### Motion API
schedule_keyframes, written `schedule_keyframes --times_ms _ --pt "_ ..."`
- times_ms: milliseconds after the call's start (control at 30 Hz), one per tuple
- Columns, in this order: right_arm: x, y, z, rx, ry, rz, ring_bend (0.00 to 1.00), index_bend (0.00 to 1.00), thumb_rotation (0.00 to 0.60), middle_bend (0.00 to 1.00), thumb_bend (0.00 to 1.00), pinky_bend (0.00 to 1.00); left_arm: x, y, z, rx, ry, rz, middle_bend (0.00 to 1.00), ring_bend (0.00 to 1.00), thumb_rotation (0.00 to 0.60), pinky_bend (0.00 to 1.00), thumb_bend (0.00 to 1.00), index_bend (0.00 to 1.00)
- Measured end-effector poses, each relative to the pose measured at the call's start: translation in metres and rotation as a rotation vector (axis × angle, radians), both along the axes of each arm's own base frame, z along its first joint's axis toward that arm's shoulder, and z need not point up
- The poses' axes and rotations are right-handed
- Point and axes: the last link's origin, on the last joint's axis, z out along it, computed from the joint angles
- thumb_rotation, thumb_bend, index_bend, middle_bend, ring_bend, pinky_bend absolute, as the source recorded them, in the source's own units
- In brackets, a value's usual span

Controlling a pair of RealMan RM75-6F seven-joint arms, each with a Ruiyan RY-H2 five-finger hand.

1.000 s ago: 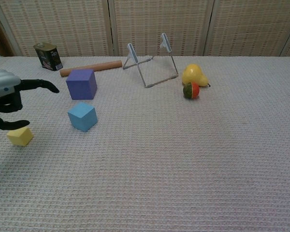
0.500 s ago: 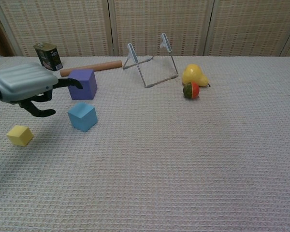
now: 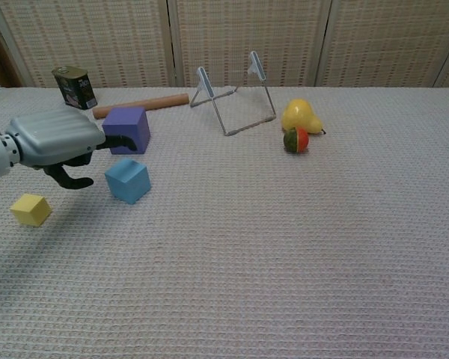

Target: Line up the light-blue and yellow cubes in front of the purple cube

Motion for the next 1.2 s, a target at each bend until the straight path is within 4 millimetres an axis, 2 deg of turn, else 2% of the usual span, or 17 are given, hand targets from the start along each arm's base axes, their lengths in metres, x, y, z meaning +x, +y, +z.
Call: schedule_keyframes --times_ms 467,733,833,1200 --pt "0.001 0.002 -0.002 0.021 0.003 -0.005 0.00 0.00 0.600 0.00 0.10 0.00 0.012 0.002 -0.015 -0.021 0.012 0.008 1.00 1.00 0.600 1.00 0.37 0.19" --pt "0.001 0.003 -0.002 0.025 0.004 -0.003 0.00 0.00 0.600 0.00 0.10 0.00 0.009 0.004 -0.015 -0.013 0.002 0.030 1.00 1.00 0.600 1.00 0.37 0.40" --pt "0.001 0.003 -0.002 0.027 0.005 -0.004 0.00 0.00 0.600 0.00 0.10 0.00 0.010 0.004 -0.014 -0.003 -0.026 0.033 1.00 1.00 0.600 1.00 0.38 0.45" --pt "0.001 0.003 -0.002 0.028 0.004 -0.006 0.00 0.00 0.600 0.00 0.10 0.00 0.005 0.018 -0.004 0.020 -0.136 0.182 1.00 1.00 0.600 1.00 0.38 0.46"
